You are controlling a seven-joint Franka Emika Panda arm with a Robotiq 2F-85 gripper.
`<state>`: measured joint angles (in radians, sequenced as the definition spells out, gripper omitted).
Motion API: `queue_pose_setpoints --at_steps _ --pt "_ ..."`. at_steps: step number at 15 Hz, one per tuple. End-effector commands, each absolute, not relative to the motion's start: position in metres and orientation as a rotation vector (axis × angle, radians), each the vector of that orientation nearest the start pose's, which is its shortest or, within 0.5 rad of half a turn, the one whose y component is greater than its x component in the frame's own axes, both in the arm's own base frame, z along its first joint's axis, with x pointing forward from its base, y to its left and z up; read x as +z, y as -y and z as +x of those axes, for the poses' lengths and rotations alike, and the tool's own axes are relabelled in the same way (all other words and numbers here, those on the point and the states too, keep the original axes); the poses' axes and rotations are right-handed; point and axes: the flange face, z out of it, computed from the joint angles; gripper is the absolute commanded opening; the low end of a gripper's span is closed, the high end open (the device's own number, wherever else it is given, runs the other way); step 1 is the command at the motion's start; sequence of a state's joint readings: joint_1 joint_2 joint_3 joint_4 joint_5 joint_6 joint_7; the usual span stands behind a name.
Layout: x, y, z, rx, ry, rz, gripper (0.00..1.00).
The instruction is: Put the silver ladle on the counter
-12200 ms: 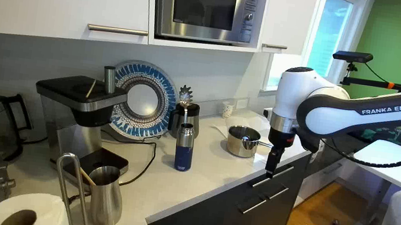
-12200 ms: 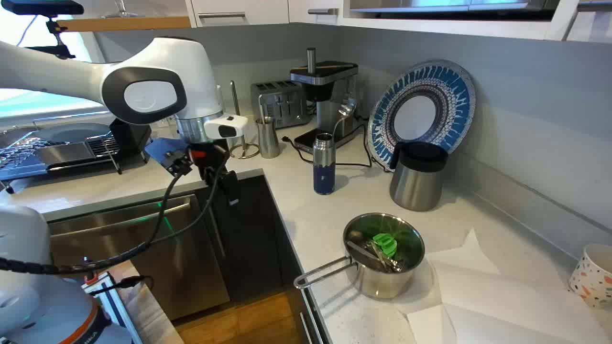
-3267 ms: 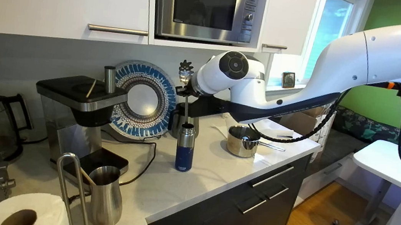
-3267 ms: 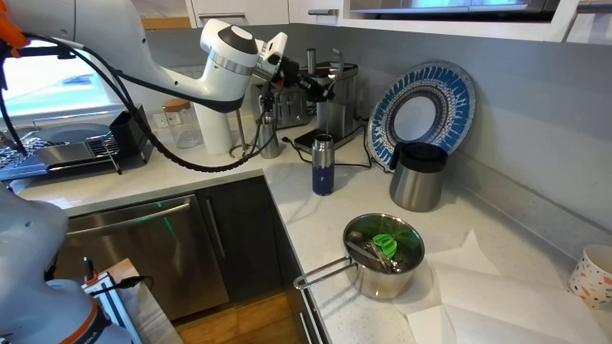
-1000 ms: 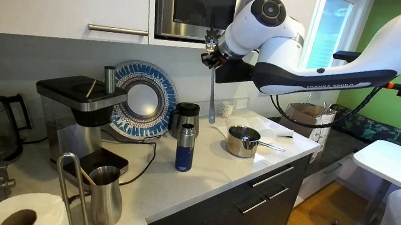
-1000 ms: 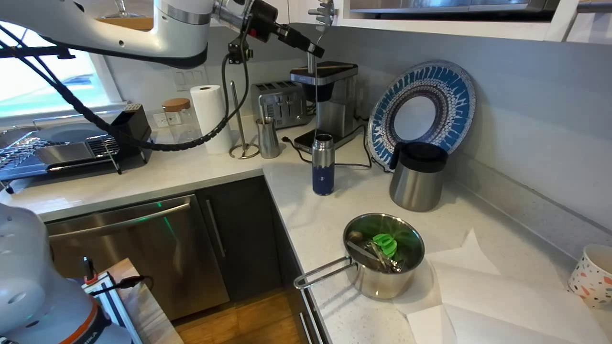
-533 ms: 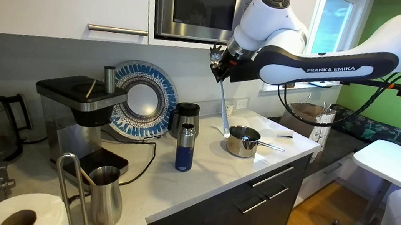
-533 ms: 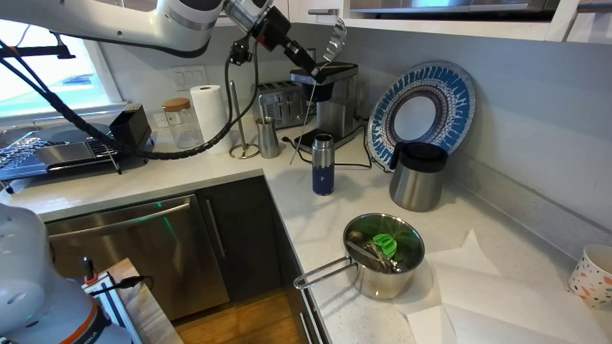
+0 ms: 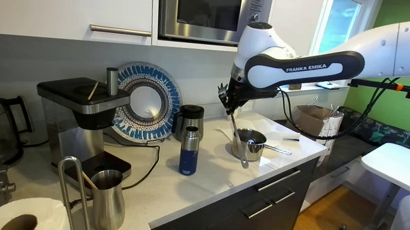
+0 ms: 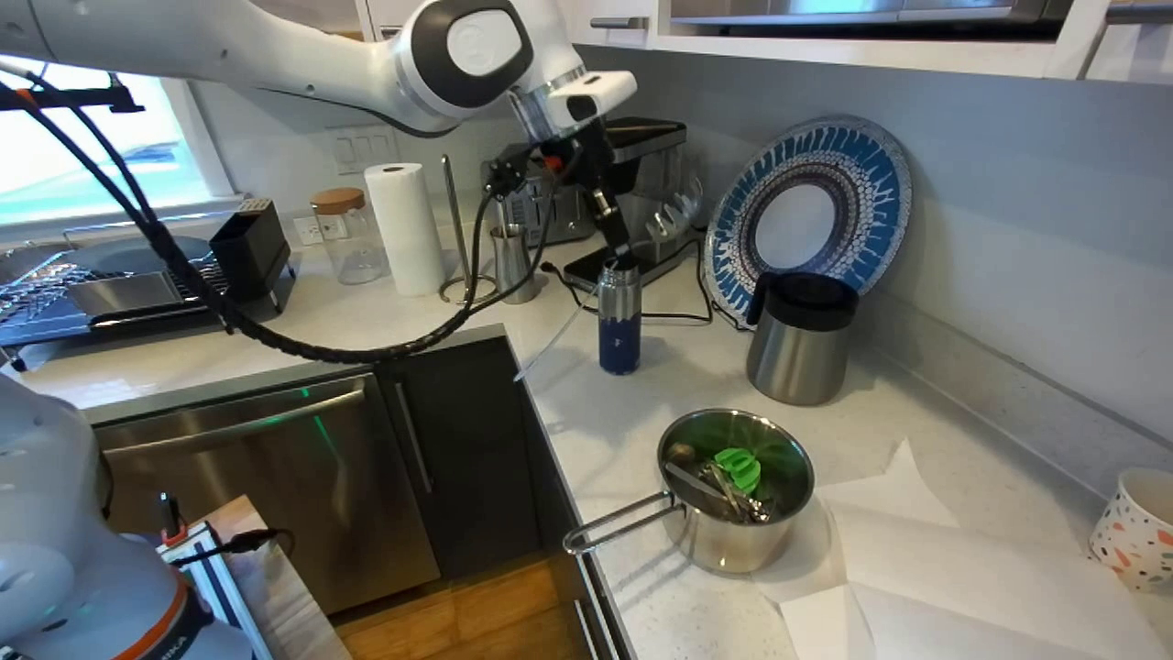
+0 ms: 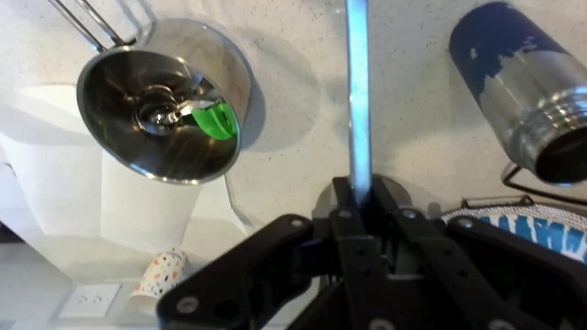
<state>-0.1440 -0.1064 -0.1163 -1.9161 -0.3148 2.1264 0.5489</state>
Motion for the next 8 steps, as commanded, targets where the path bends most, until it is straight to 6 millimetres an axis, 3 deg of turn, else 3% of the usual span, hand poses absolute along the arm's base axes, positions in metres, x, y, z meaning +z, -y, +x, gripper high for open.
queue_pose_setpoints --at_steps 1,3,4,5,8 --pt "0.54 0.198 0.552 -0.374 -1.205 -3.067 0.03" --pt "0.522 0.218 0.56 -0.317 -1.318 -3.012 0.03" --pt "0.532 0.203 0.548 -0.391 -1.243 -3.061 0.03" --pt "0.525 0.21 0.551 -0.374 -1.257 -3.06 0.13" --pt "0.525 0.206 0.553 -0.379 -1.247 -3.062 0.13"
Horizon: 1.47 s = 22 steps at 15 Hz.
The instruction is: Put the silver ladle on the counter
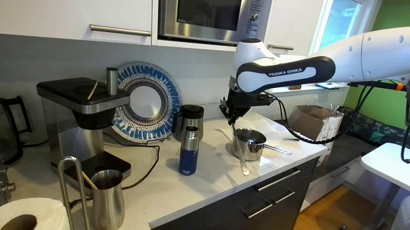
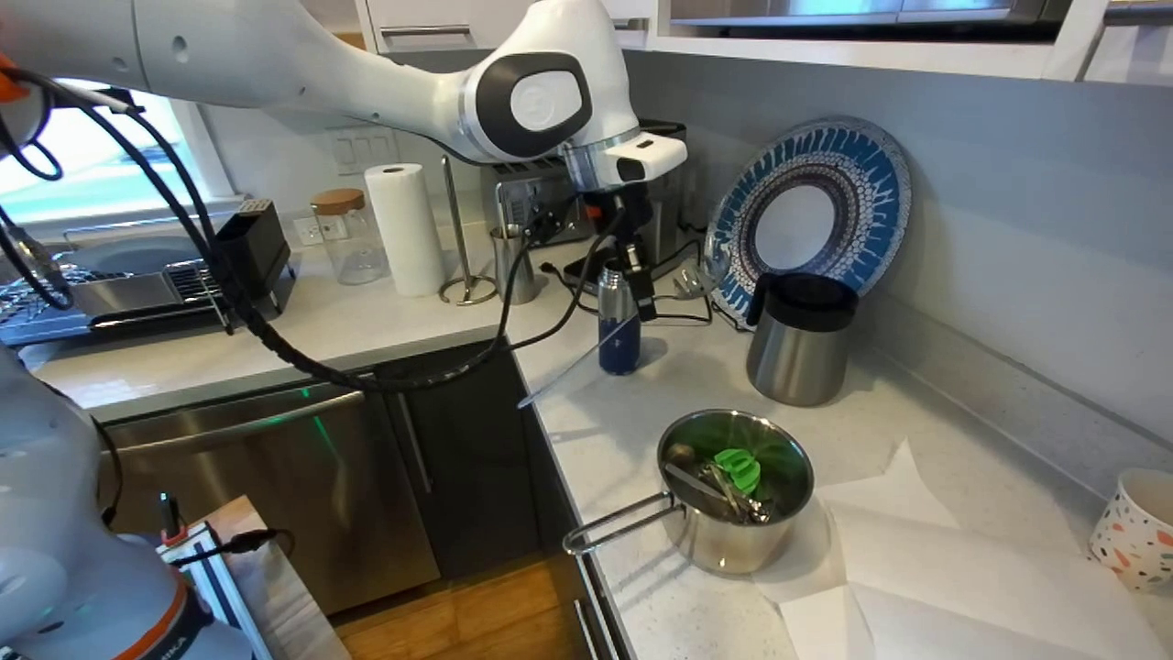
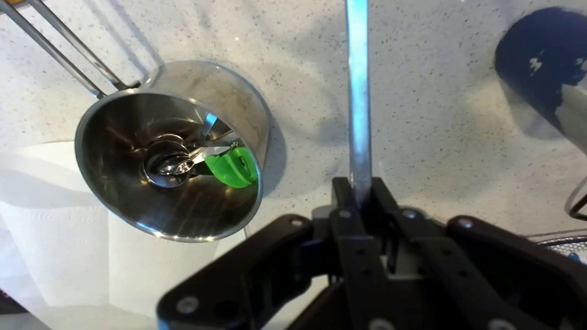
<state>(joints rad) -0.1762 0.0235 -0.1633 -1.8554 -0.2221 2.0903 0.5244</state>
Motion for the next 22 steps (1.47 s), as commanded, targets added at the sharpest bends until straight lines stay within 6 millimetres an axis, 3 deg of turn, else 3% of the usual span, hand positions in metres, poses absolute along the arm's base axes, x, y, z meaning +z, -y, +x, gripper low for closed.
queue_pose_setpoints --at_steps 1,4,5,10,17,22 --pt "0.528 0.205 0.553 -0.387 -1.243 -3.062 0.13" --pt "0.529 0.204 0.552 -0.392 -1.242 -3.061 0.13" --pt "0.527 0.21 0.557 -0.348 -1.259 -3.045 0.03" --pt "0.504 0.243 0.578 -0.026 -1.375 -2.92 0.03" --pt "0.442 0.28 0.621 0.15 -1.475 -2.752 0.03" --pt "0.405 0.305 0.64 0.23 -1.523 -2.624 0.03"
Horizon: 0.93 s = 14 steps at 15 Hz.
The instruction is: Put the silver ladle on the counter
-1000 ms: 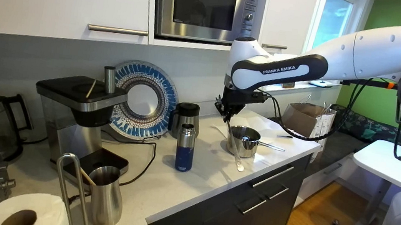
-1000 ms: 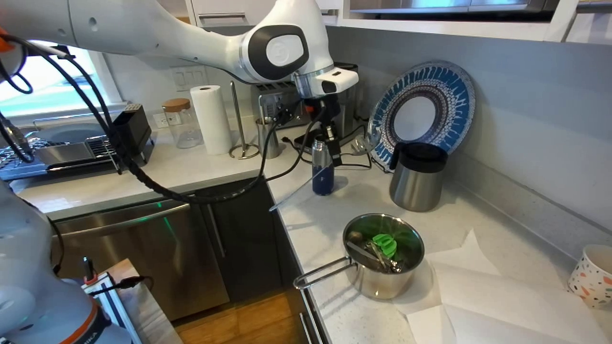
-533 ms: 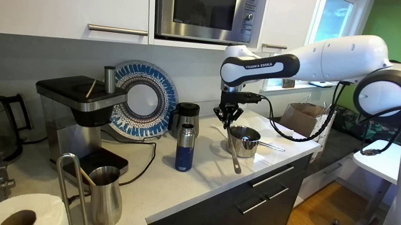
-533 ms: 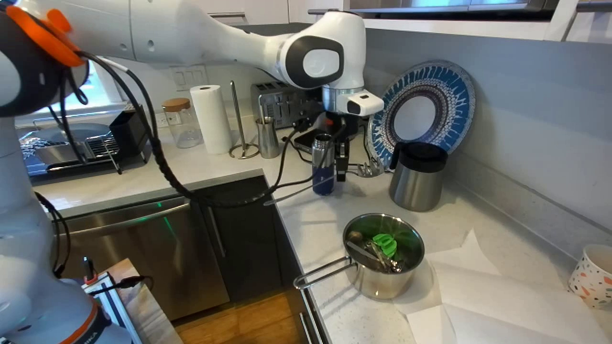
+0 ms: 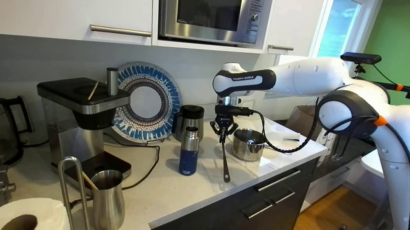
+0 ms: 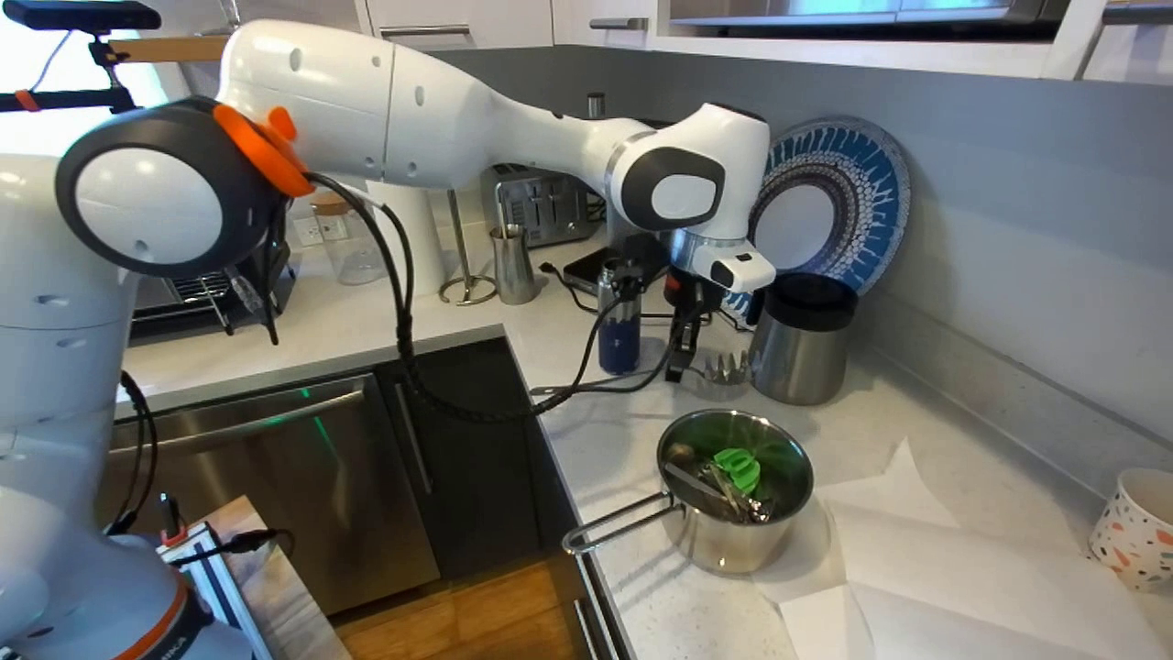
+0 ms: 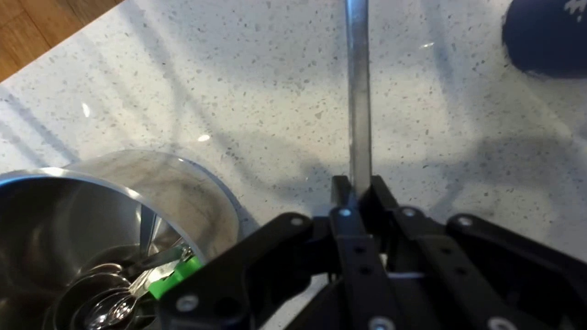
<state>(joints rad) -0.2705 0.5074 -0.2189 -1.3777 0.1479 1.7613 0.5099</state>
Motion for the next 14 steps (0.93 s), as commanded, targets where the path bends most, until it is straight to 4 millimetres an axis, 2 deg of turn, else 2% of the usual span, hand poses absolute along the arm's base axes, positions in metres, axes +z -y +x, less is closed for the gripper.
queue_pose_setpoints --at_steps 1,6,14 --pt "0.402 0.31 0.642 0.231 -1.535 -2.599 0.03" --pt "0.381 0.33 0.654 0.21 -1.597 -2.534 0.03" --pt "0.351 0.333 0.668 0.233 -1.67 -2.487 0.03"
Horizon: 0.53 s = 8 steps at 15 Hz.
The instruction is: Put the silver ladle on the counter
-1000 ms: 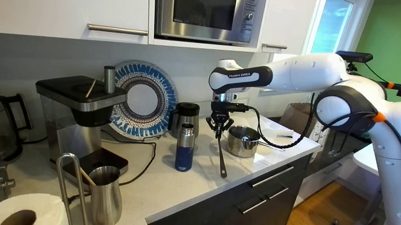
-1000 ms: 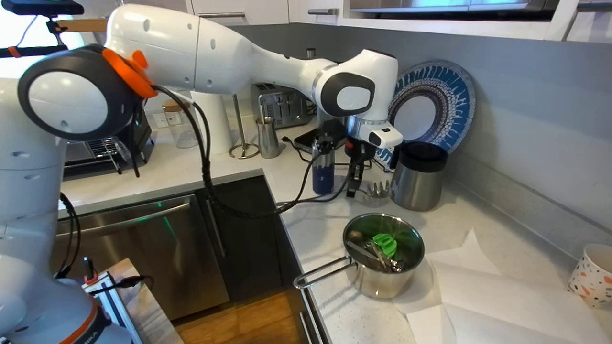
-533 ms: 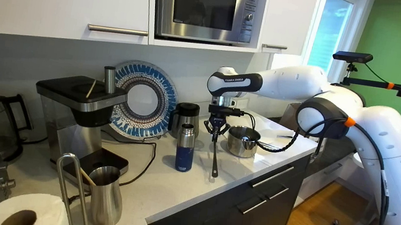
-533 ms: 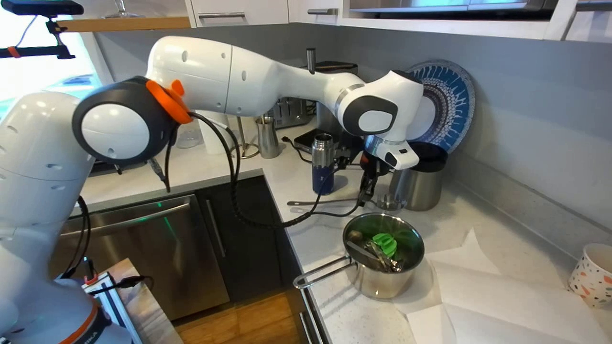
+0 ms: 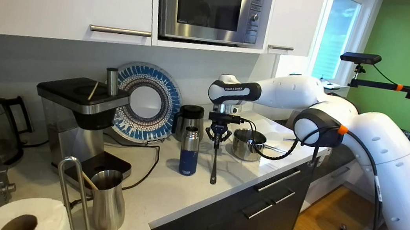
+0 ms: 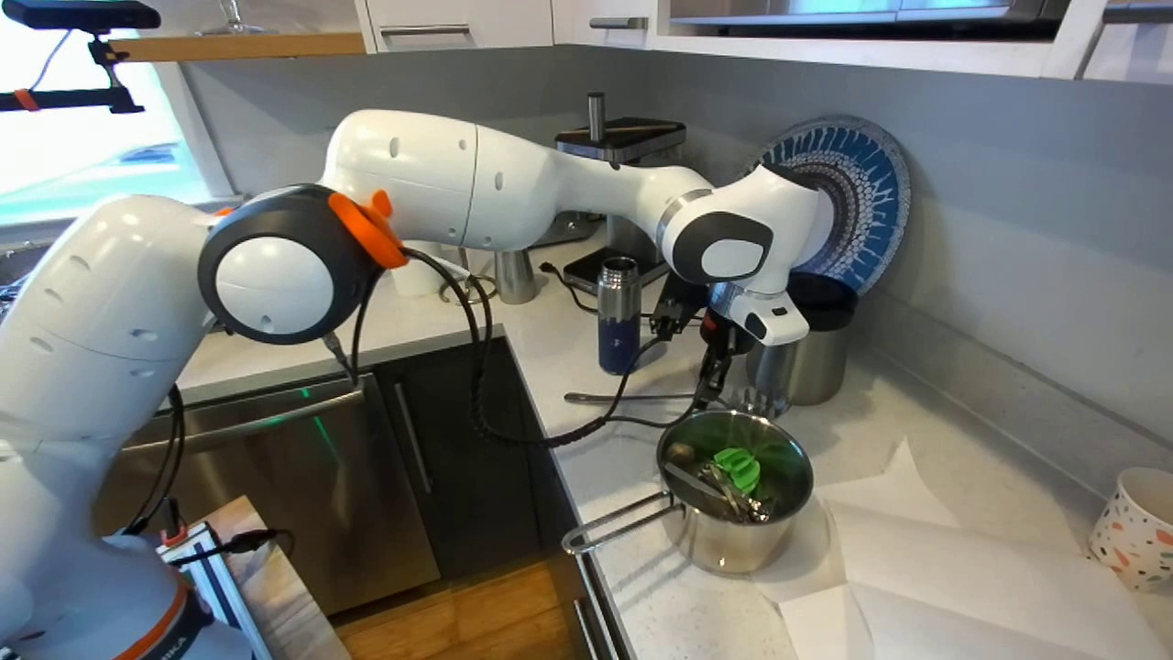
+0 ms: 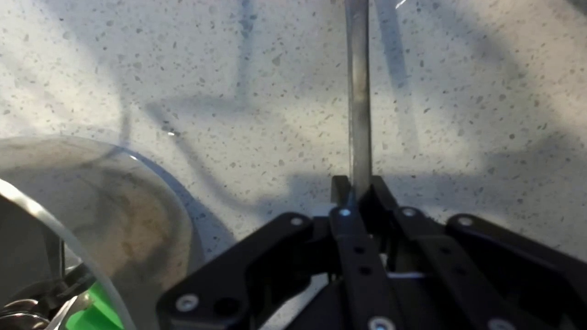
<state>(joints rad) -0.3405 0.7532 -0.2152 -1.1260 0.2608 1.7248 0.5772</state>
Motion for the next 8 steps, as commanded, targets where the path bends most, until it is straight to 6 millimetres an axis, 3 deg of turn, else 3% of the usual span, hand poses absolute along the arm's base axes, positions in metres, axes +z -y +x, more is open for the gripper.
queue_pose_setpoints --at_steps 1,2,3,7,8 --pt "0.347 0.333 0.669 0.237 -1.675 -2.477 0.03" --pt "0.345 0.333 0.67 0.237 -1.679 -2.47 0.03" --pt "0.343 0.334 0.671 0.243 -1.685 -2.464 0.35" --pt "0.336 0.337 0.671 0.251 -1.71 -2.448 0.58" --pt "0.336 0.337 0.672 0.252 -1.711 -2.445 0.6"
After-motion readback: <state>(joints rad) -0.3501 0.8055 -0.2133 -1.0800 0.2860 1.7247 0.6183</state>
